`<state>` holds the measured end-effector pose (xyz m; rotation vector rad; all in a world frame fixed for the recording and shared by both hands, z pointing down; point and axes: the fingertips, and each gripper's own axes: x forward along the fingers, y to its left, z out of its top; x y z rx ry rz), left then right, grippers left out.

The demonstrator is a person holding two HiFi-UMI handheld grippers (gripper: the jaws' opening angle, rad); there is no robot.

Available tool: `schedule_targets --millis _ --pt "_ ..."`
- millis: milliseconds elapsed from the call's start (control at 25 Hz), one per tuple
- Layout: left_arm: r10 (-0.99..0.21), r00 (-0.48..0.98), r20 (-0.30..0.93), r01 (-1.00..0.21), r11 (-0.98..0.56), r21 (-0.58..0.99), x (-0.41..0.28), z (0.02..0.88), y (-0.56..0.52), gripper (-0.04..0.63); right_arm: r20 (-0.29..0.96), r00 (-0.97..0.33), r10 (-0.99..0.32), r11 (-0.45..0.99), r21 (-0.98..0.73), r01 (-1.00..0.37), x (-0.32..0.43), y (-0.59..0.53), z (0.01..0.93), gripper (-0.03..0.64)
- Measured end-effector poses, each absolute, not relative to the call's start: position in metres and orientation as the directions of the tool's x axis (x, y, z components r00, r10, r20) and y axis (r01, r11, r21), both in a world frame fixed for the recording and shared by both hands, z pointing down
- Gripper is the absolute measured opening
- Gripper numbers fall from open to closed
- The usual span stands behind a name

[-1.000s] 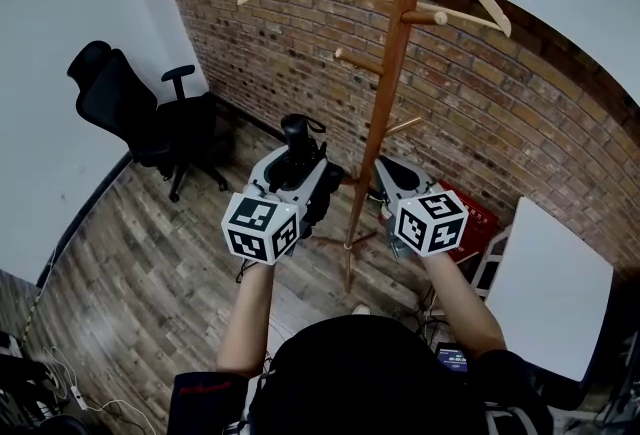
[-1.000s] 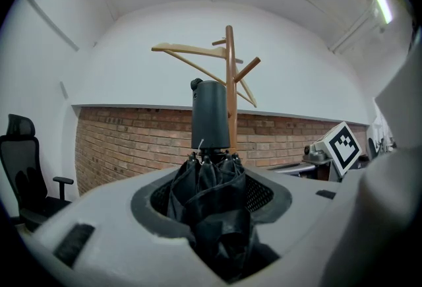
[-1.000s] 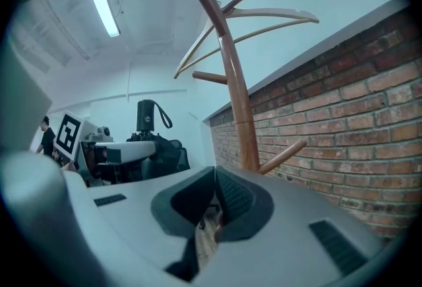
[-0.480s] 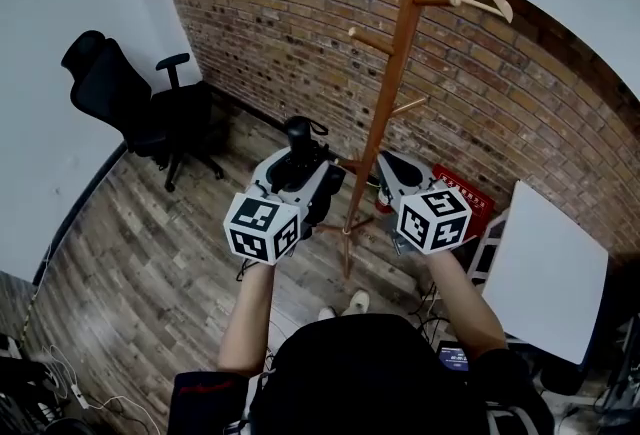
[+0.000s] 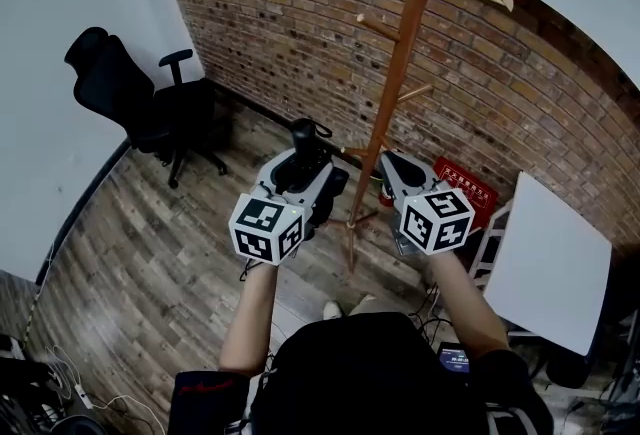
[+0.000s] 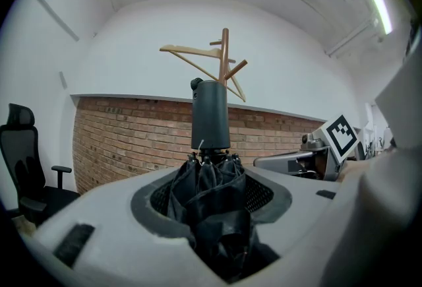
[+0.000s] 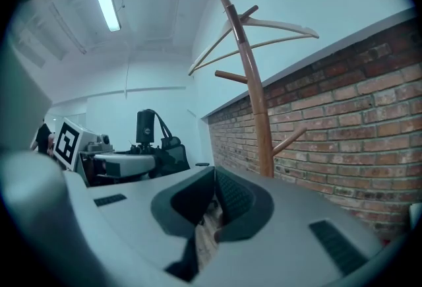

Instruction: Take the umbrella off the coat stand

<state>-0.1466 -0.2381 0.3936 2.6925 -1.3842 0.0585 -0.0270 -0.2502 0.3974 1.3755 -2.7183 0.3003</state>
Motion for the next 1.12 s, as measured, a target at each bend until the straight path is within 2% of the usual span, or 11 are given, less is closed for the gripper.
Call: schedule_targets --millis 560,1120 --pt "-0.793 0.603 0.084 -0.797 -0.600 0.059 -0.126 0.391 -0.229 0.225 0.128 -0.587 -0.800 0.570 -0.148 -0.809 -0.012 -0.242 0.392 0.028" --pt "-0.782 0.619 0.078 -0.786 -0.616 0.054 -0.064 0.386 -0.198 0.225 0.128 -0.593 -0.795 0.577 -0.144 -0.804 0.038 -0.212 0.390 0.028"
